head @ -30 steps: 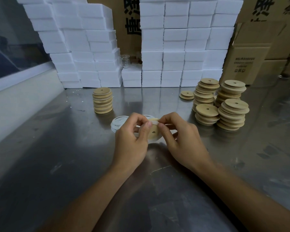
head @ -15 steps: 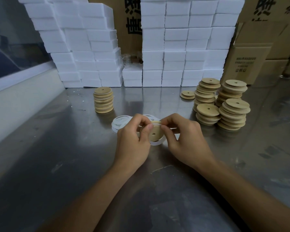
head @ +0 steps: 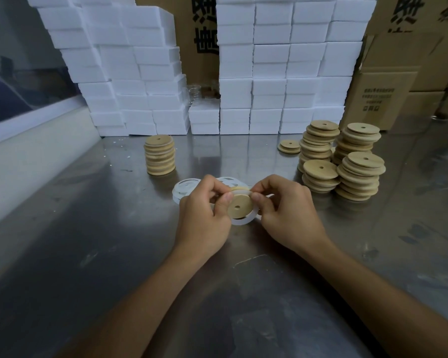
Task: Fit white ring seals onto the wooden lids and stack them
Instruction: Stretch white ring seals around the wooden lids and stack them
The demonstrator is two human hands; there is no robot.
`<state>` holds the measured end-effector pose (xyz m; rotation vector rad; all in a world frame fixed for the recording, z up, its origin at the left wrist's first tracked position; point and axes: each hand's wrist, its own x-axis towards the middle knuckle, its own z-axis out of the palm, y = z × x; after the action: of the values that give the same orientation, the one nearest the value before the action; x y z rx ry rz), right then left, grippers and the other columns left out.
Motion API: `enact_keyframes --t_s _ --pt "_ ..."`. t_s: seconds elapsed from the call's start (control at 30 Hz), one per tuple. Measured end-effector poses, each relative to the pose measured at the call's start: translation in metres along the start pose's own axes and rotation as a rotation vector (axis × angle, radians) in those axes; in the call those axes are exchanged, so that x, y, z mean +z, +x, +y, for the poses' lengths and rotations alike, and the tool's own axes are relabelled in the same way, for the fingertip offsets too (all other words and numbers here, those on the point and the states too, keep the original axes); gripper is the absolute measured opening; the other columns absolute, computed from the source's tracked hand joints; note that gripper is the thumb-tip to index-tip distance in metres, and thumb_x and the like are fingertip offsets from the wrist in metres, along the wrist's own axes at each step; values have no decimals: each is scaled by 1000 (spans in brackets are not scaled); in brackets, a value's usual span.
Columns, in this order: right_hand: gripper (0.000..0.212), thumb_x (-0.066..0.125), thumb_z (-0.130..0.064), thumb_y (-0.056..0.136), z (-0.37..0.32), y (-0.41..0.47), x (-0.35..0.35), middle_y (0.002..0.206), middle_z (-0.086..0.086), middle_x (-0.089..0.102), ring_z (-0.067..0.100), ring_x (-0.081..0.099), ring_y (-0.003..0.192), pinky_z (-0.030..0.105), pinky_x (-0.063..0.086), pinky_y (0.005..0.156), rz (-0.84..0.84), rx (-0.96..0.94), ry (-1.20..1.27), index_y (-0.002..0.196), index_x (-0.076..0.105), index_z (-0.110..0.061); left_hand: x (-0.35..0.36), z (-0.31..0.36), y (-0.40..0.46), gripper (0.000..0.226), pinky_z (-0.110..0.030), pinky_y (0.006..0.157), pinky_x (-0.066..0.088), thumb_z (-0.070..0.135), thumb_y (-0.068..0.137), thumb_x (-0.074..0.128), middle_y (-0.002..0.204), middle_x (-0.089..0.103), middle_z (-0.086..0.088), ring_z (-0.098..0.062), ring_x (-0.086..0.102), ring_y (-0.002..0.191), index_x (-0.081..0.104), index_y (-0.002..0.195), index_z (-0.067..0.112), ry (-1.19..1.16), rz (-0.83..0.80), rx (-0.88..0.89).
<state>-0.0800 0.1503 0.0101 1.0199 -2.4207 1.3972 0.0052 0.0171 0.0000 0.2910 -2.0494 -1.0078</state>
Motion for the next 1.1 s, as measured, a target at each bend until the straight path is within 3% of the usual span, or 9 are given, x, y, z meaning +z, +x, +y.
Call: enact_keyframes --t_s 0.23,0.4,0.47,0.53,0.67,0.77,0.83,0.93,1.1 --pt "6 64 -18 93 4 -4 1 82 -12 69 13 68 67 42 59 71 -57 22 133 88 62 -21 1 -6 0 28 -15 58 50 1 89 63 70 68 12 1 66 67 55 75 23 -96 -2 -85" --pt "10 63 -15 93 7 -3 3 76 -17 66 -1 63 76 11 46 64 -6 7 140 86 62 -22 1 -8 0 27 -19 55 52 1 90 63 74 72 9 -6 70 66 54 79 24 -186 -33 -144" --pt "14 62 -14 93 7 -3 3 77 -15 66 -1 61 79 8 43 62 25 10 144 84 60 -24 1 -7 -2 26 -26 57 57 4 91 64 78 74 9 -9 72 67 53 86 26 -230 -72 -165" --pt "16 62 -14 93 7 -4 3 78 -14 65 0 60 78 9 44 60 58 17 143 83 60 -26 2 -6 -4 24 -27 62 59 6 92 63 77 74 13 -6 71 66 53 91 29 -197 -130 -135" --pt "18 62 -11 91 3 -4 0 81 -14 66 -2 59 80 9 43 62 93 -2 122 84 60 -27 2 -3 -6 19 -16 61 52 14 91 64 74 72 15 -5 67 68 55 95 30 -49 -196 -14" --pt "18 62 -9 91 -3 -7 0 83 -13 66 5 60 81 14 44 67 97 -50 118 86 61 -25 1 -2 -5 11 -33 62 57 27 87 70 73 72 3 -16 67 66 60 89 25 -97 -211 -61" --pt "16 61 -6 91 -8 -10 1 83 -13 66 7 61 81 19 48 69 88 -90 156 88 62 -21 0 -1 -3 22 -32 62 58 43 83 69 75 71 5 -13 68 70 66 87 21 -121 -237 -81" --pt "17 58 0 91 -12 -13 3 82 -9 66 7 61 79 16 48 66 64 -116 253 89 62 -17 0 -1 -3 41 -30 75 59 62 80 57 86 74 11 -6 69 85 74 94 27 -152 -330 -112" --pt "13 57 -5 96 -10 -10 1 77 0 66 9 61 71 28 51 63 -49 19 451 86 63 -12 1 -4 -4 47 -36 83 56 62 84 48 84 75 8 -6 68 86 75 84 22 -151 -325 -122"
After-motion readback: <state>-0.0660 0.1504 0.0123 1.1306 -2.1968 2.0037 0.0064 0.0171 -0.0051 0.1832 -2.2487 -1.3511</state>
